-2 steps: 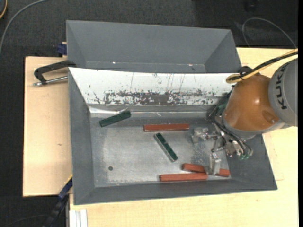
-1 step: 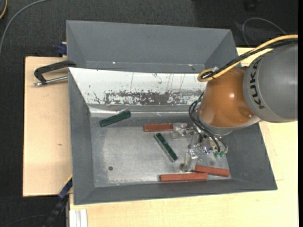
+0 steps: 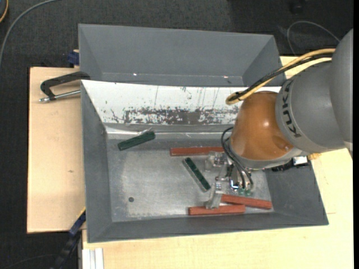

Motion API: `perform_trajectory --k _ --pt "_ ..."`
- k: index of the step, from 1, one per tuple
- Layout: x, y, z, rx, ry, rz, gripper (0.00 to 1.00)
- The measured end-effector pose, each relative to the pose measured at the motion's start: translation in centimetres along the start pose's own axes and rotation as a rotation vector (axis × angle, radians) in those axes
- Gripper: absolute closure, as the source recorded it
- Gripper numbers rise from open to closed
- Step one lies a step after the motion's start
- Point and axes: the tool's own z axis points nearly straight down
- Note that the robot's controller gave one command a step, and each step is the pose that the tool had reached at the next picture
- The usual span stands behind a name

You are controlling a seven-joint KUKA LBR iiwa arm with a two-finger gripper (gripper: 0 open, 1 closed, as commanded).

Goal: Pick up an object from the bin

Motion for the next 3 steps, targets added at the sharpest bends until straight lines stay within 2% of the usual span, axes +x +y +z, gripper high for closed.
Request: perform_trajectory --k 1,2,3 --pt "-3.9 4.2 -0.1 -0.002 -0.009 0.007 0.0" --pt "-3.7 3.9 0.0 0.001 -0.004 0.008 1.0" --pt "-4.2 3.3 -17.7 -0.001 -0.012 0.002 1.0"
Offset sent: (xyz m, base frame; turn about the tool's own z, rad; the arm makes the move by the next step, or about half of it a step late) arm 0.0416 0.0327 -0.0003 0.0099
